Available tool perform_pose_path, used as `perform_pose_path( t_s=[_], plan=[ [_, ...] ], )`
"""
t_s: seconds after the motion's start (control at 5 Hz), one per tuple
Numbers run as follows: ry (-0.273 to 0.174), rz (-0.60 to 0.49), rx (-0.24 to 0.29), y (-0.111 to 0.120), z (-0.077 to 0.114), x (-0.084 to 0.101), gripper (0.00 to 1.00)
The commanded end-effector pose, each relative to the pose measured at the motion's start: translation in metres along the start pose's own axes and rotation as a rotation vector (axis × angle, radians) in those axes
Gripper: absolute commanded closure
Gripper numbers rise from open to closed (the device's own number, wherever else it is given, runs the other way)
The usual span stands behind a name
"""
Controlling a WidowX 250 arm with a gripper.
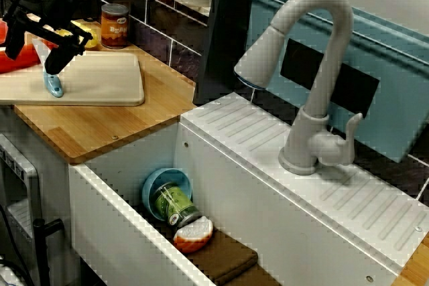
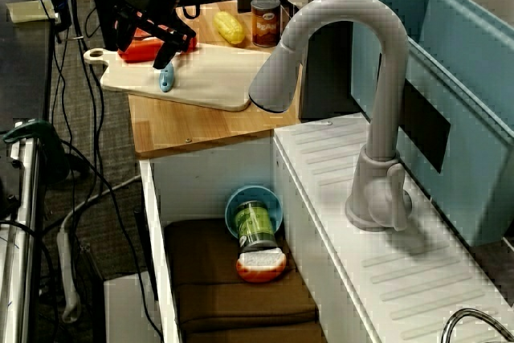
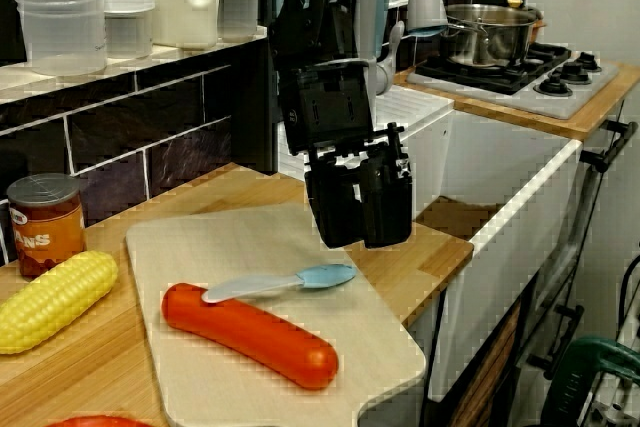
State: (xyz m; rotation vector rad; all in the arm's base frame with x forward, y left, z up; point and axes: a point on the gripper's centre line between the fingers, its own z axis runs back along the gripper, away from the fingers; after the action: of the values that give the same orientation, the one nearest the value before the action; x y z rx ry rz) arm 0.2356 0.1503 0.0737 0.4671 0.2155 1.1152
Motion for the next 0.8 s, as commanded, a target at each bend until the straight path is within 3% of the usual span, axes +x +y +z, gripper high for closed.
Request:
perform_pose_path(
  t_s=[0.0, 0.6],
  plan=[
    [0.056, 0.023, -0.137, 0.013, 0.017, 0.012, 0.00],
    [0.172, 0.023, -0.224, 0.018, 0.021, 0.026, 0.00]
  ],
)
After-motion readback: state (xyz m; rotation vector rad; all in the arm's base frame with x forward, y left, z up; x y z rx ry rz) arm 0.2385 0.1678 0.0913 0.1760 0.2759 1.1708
